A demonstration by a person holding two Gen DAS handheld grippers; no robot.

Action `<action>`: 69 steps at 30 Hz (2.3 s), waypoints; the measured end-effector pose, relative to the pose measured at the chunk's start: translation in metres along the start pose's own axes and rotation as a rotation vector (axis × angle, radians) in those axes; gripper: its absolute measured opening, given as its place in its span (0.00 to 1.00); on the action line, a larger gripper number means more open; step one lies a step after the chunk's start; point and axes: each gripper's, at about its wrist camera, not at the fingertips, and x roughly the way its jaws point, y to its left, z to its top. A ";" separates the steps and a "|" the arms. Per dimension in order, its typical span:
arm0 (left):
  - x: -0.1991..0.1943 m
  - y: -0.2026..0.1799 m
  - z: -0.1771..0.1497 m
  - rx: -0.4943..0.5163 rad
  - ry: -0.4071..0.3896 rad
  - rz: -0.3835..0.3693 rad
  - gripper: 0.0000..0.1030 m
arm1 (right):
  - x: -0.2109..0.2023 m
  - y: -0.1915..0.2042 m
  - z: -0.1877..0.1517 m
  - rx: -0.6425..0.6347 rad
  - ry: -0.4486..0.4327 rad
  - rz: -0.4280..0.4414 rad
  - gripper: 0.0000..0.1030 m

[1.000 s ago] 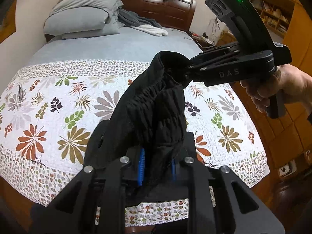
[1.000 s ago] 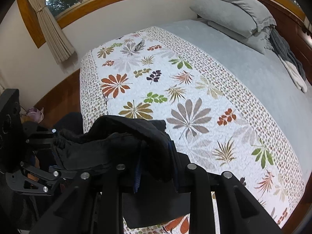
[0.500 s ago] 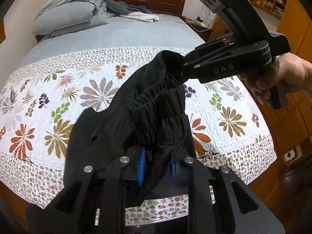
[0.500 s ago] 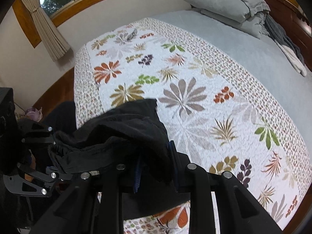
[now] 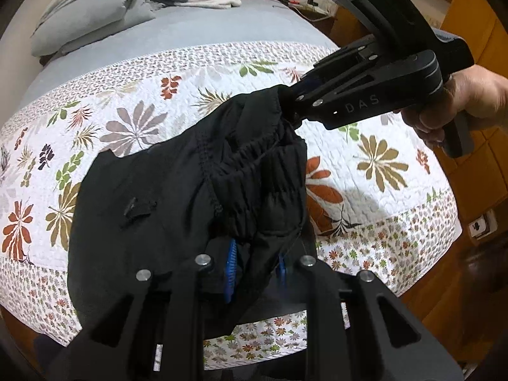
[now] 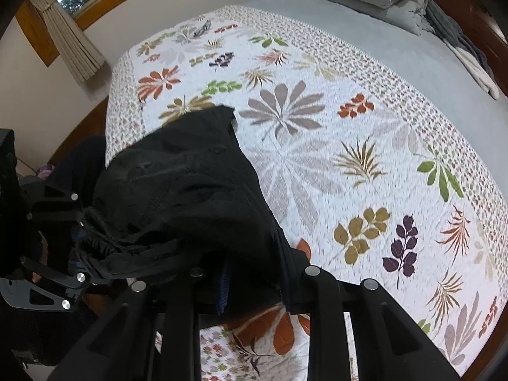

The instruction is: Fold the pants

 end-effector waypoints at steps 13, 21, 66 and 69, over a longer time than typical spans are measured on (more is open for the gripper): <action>0.034 -0.014 -0.013 0.039 0.067 0.007 0.20 | 0.030 -0.022 -0.036 0.061 0.012 0.036 0.26; 0.052 -0.021 -0.022 0.075 0.103 0.019 0.24 | 0.033 -0.043 -0.073 0.214 -0.046 0.031 0.32; -0.013 0.265 -0.070 -0.638 0.068 -0.444 0.91 | -0.007 0.017 -0.155 1.179 -0.653 0.346 0.56; 0.003 0.277 -0.065 -0.649 0.114 -0.467 0.91 | 0.013 -0.012 -0.140 1.239 -0.620 0.387 0.56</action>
